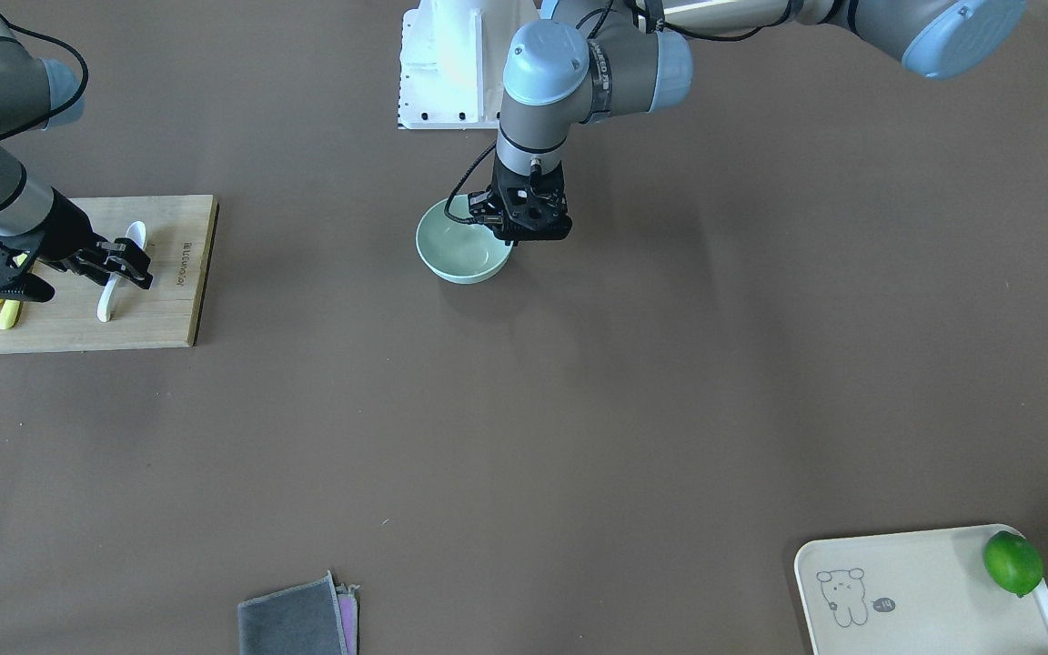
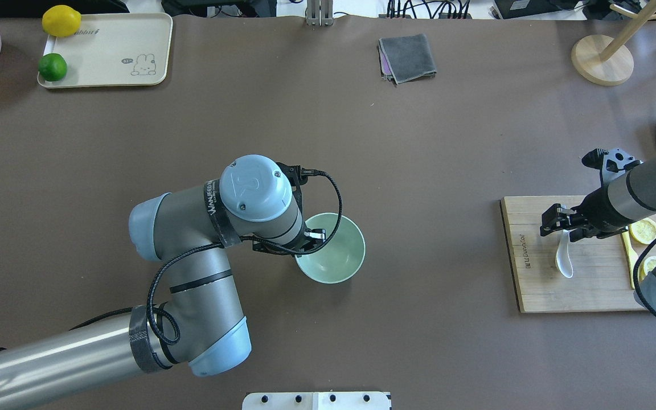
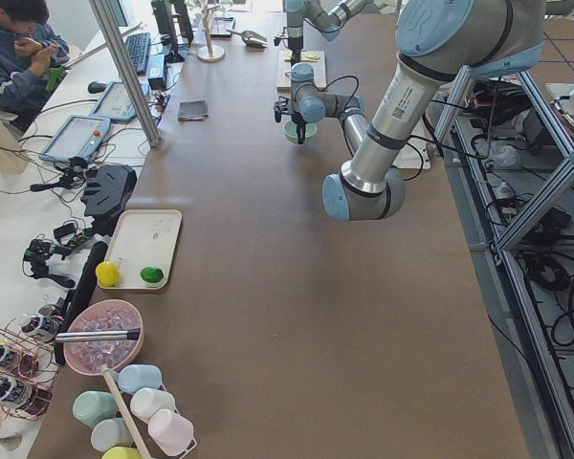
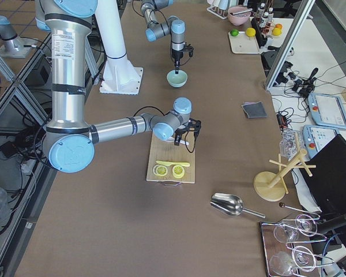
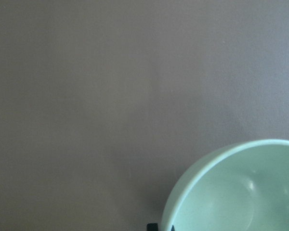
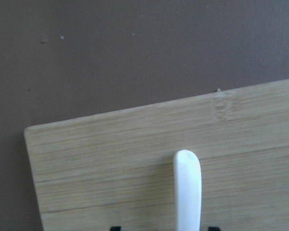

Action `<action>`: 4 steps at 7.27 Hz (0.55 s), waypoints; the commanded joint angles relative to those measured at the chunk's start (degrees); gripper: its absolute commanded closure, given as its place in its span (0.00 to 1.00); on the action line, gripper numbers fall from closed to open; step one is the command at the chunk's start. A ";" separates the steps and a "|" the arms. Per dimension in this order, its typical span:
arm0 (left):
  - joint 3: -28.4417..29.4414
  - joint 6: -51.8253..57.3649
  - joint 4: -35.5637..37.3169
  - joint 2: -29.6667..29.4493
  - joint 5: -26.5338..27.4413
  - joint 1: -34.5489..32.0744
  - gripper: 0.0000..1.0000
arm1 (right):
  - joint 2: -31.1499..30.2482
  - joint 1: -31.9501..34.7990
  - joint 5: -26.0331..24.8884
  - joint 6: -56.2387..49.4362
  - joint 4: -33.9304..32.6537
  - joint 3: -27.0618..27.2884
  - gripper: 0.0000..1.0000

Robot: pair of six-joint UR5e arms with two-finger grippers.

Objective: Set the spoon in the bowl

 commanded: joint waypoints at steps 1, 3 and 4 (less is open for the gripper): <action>-0.11 -1.62 -0.22 -0.26 0.05 0.47 0.51 | 0.35 0.01 -0.48 0.26 0.05 0.08 1.00; -0.28 -1.53 -0.23 -0.35 0.14 0.56 0.03 | 0.44 0.01 -0.39 0.17 0.05 0.52 1.00; -1.24 -1.53 -0.14 -0.17 0.14 0.56 0.03 | 0.61 0.10 -0.04 0.17 -0.30 2.00 1.00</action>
